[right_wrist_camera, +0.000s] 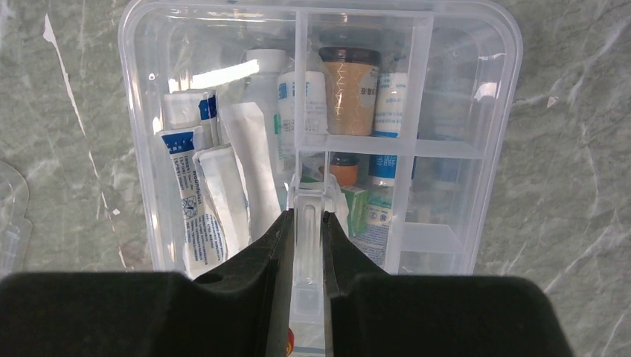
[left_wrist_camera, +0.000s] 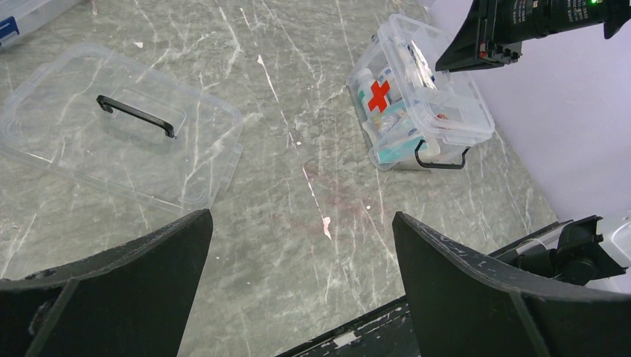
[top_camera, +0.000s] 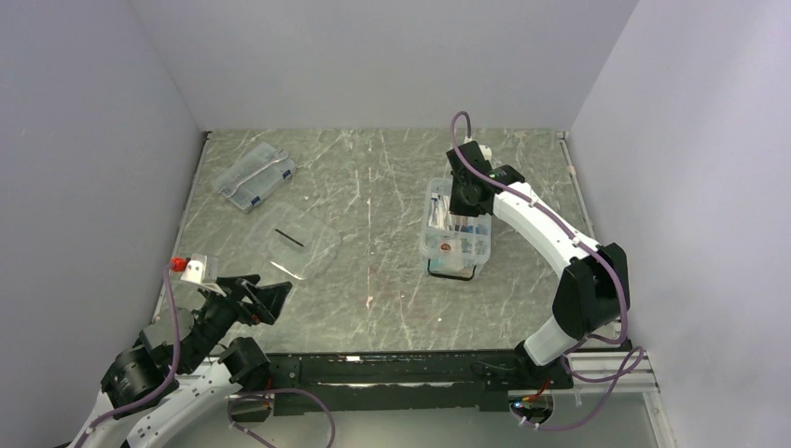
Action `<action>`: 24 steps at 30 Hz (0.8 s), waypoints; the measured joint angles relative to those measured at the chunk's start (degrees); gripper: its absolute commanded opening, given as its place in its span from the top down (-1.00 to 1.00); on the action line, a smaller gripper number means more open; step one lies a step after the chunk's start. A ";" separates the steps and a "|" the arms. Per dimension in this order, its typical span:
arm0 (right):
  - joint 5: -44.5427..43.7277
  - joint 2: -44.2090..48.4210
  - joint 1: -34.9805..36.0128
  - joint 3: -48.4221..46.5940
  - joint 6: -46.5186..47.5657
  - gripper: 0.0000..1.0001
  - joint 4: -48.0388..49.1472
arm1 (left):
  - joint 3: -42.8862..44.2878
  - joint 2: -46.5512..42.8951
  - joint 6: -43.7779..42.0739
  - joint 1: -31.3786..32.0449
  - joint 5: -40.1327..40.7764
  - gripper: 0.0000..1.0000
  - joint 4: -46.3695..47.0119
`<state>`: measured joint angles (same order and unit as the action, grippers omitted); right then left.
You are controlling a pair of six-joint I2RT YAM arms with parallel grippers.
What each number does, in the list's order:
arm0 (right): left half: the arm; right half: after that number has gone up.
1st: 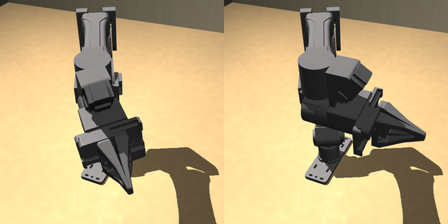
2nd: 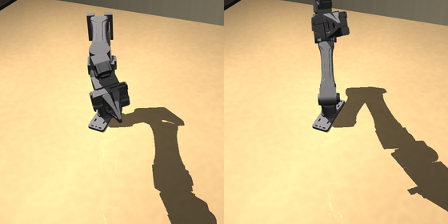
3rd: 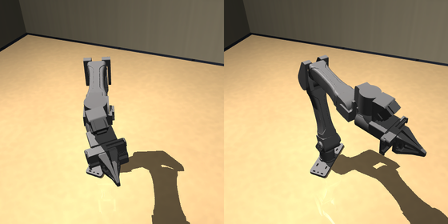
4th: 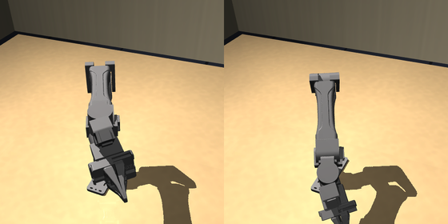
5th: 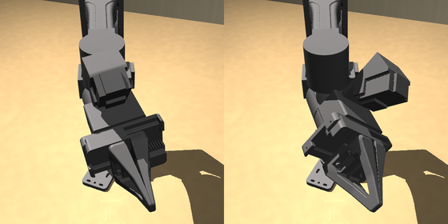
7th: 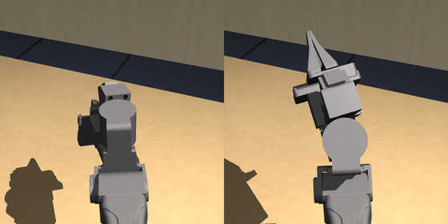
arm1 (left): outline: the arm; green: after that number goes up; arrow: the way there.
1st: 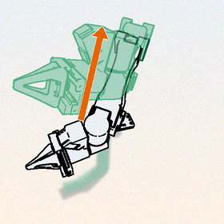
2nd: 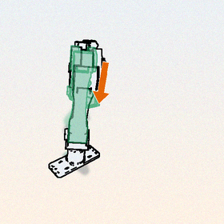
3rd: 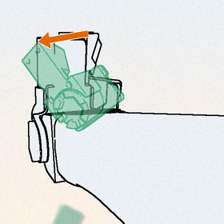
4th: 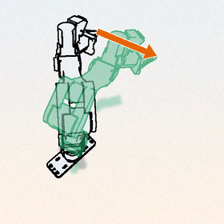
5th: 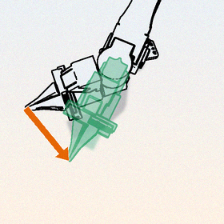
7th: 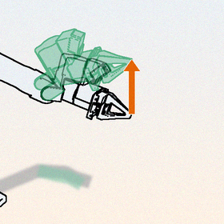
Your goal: Organize the medicine kit
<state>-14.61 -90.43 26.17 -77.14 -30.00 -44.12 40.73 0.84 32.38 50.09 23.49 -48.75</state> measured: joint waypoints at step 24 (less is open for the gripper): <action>1.38 -1.36 0.22 0.52 0.17 0.05 0.94 | 0.00 0.00 0.00 0.00 0.00 -0.97 0.00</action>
<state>-13.23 -91.79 26.39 -76.62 -29.82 -43.18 40.73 0.84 32.38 50.09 23.49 -48.75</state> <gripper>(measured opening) 0.439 0.986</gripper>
